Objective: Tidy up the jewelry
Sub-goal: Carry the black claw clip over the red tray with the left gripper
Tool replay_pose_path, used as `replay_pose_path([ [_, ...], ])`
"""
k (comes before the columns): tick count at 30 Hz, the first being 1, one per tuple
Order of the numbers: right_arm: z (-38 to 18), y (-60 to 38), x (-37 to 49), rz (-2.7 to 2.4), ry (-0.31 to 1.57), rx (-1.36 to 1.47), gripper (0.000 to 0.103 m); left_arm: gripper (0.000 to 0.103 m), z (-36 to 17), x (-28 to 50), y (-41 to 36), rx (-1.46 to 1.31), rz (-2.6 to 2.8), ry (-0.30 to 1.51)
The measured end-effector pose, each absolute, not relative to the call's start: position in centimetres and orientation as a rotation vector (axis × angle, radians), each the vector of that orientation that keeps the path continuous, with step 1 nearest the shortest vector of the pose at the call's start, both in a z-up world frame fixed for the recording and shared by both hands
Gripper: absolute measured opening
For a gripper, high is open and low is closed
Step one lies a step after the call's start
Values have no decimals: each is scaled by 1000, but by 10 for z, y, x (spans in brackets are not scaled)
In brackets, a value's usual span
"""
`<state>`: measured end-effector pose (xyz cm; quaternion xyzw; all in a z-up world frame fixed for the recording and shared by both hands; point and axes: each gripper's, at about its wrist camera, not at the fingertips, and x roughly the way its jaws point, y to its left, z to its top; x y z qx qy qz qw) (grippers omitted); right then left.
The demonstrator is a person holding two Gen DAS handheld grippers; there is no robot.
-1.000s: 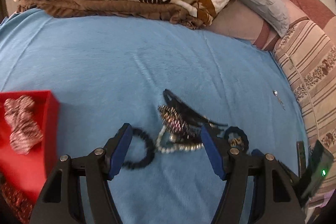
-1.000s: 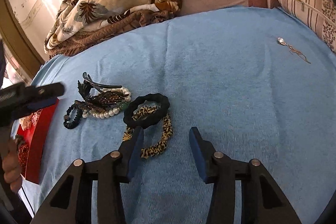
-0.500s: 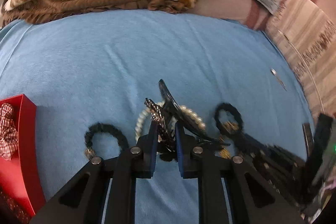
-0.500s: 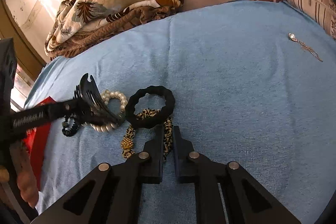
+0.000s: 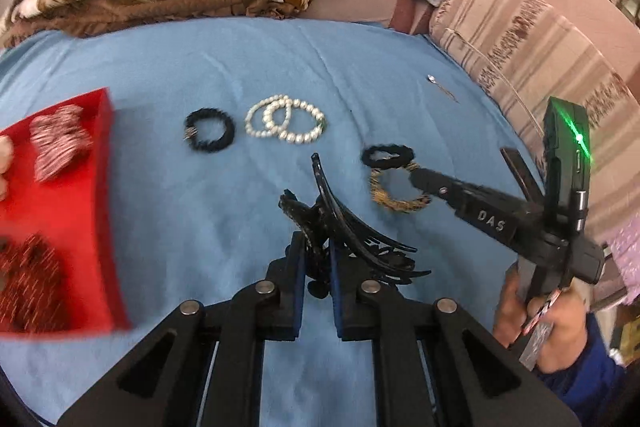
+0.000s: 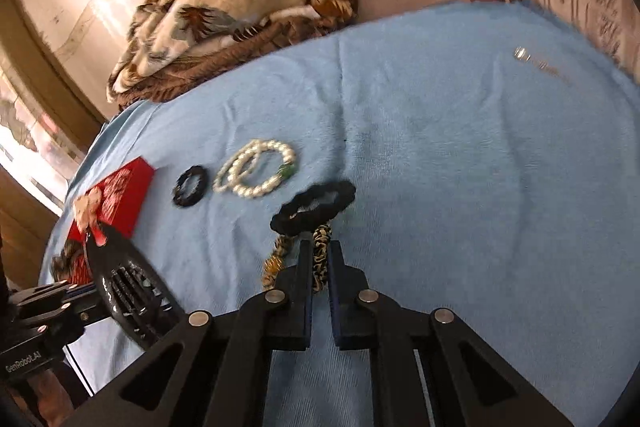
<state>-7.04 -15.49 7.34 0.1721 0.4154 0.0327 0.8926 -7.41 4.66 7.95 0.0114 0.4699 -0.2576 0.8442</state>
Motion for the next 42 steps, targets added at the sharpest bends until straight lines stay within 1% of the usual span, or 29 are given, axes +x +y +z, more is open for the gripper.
replay_pose_path([
  [3,77,-142,-98,58,839,322,8,11,89,-95,62,26,-531,958],
  [6,84,-141,-116,155,788,415,8,11,97,-105,79,-4,-519,934],
  [9,93,-124,-120,-14,783,202,7,11,102,-109,90,-25,-502,926],
  [12,103,-139,-129,65,736,368,7,11,107,-116,101,-29,-487,909],
  [15,115,-151,-139,23,696,401,7,11,112,-123,112,-31,-471,888],
  [23,126,-137,-147,21,712,353,7,11,123,-130,143,-47,-400,840],
  [32,145,-81,-137,133,716,249,7,11,134,-131,188,-75,-300,790],
  [42,157,-22,-121,211,731,153,8,11,129,-128,237,-99,-187,778],
])
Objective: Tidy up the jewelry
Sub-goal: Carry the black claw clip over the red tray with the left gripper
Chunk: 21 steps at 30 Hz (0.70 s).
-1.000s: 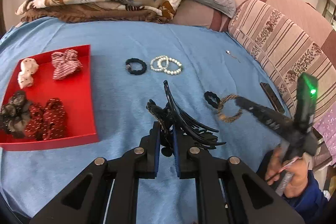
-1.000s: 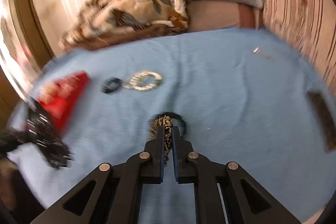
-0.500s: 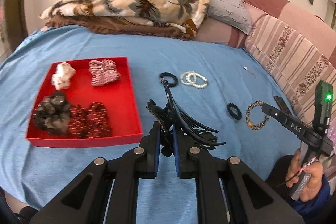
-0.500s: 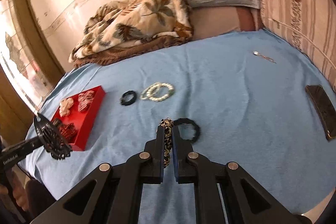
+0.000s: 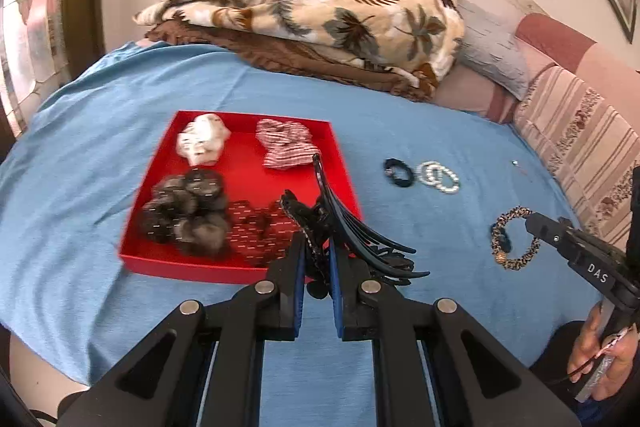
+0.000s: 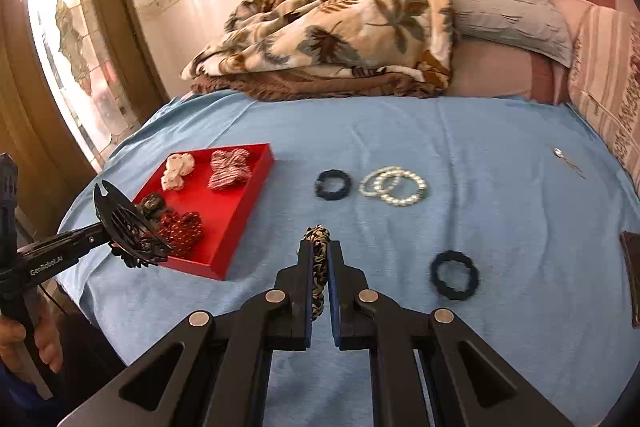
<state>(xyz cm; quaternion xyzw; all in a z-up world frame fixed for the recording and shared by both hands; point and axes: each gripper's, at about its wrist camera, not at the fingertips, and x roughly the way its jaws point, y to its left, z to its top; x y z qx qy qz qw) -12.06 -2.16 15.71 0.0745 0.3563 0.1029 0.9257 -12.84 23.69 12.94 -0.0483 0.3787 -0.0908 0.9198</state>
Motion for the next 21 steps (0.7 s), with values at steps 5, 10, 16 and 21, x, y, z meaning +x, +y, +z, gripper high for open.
replay_pose_path([
  [5,159,4,-113,248,743,110,8,11,130,-123,259,-123,-159,772],
  [10,162,27,-103,285,752,87,8,11,136,-107,270,-129,-142,754],
  [16,173,55,-91,333,744,63,8,11,141,-67,279,-146,-153,744],
  [21,181,79,-74,370,738,60,8,11,137,-28,283,-124,-151,757],
])
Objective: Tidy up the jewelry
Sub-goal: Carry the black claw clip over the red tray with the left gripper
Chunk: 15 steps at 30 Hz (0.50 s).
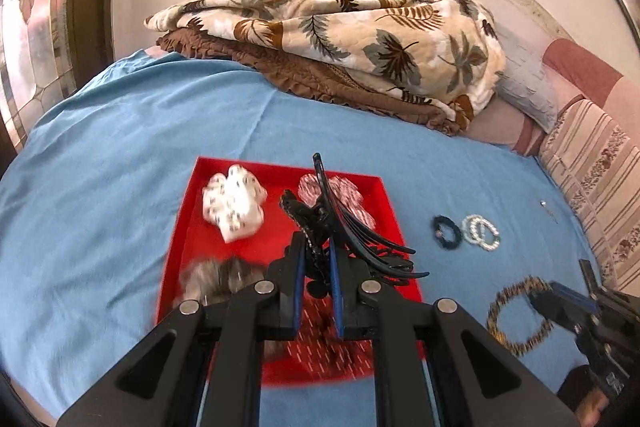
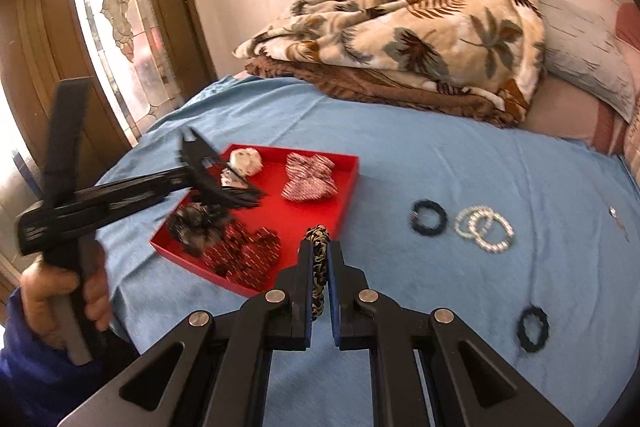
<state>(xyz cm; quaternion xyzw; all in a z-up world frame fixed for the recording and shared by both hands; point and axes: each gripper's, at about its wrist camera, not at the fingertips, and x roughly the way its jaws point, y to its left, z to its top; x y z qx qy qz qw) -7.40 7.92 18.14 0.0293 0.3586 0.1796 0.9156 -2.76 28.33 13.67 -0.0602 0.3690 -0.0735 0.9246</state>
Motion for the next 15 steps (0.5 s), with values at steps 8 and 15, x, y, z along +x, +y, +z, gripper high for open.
replay_pose_path([
  [8,171,120,-41,400,772,47,8,11,111,26,301,-199,-173,801],
  [15,147,141,-13,397,833,57,8,11,92,49,306,-233,-195,849],
])
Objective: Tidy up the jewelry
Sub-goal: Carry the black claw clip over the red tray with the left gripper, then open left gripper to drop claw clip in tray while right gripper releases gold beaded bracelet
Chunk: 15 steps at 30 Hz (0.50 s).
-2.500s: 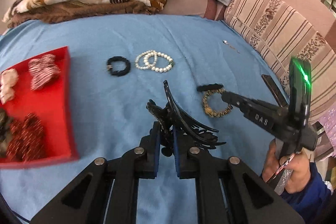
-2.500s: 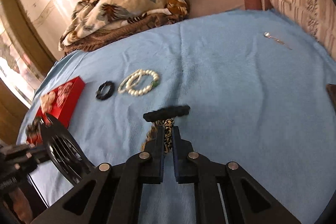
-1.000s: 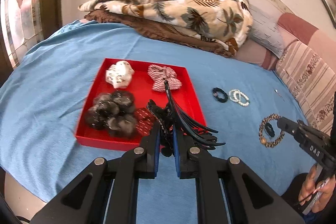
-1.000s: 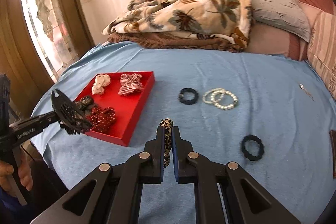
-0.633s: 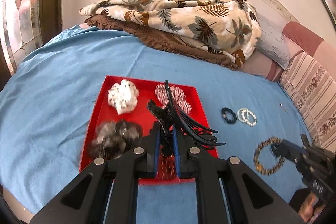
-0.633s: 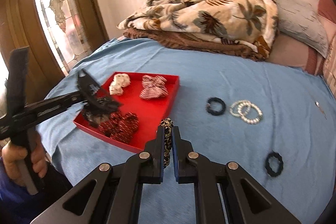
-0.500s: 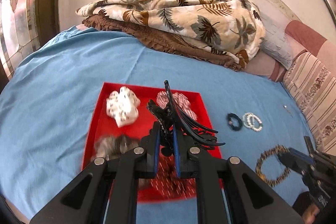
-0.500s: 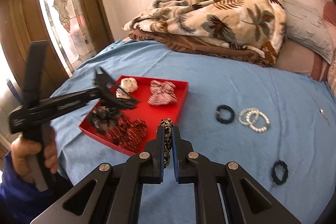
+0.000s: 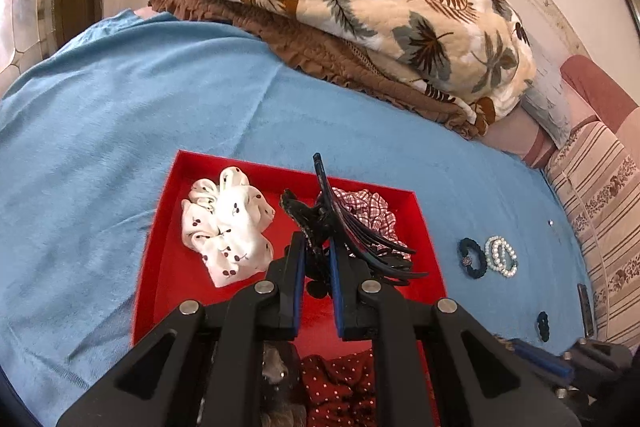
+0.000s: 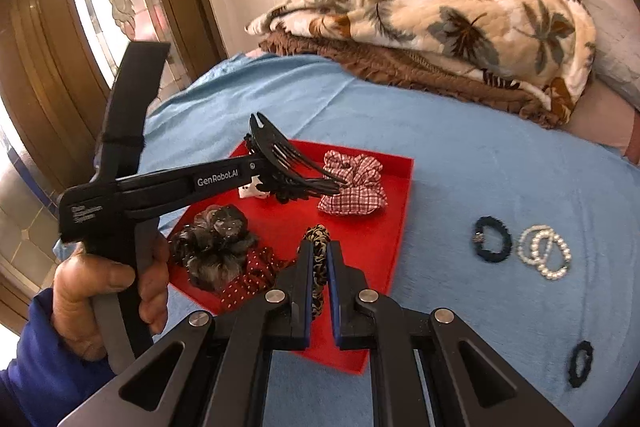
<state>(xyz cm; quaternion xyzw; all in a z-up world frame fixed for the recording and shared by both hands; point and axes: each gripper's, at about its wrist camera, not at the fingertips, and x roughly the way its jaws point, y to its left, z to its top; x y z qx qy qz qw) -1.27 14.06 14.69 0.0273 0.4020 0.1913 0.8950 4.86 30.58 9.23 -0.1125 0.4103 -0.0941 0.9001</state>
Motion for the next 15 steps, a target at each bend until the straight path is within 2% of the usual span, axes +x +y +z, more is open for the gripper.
replay_pose_path([
  [15,102,148,32,329,952,69,9,11,71,68,303,-209,-176,911],
])
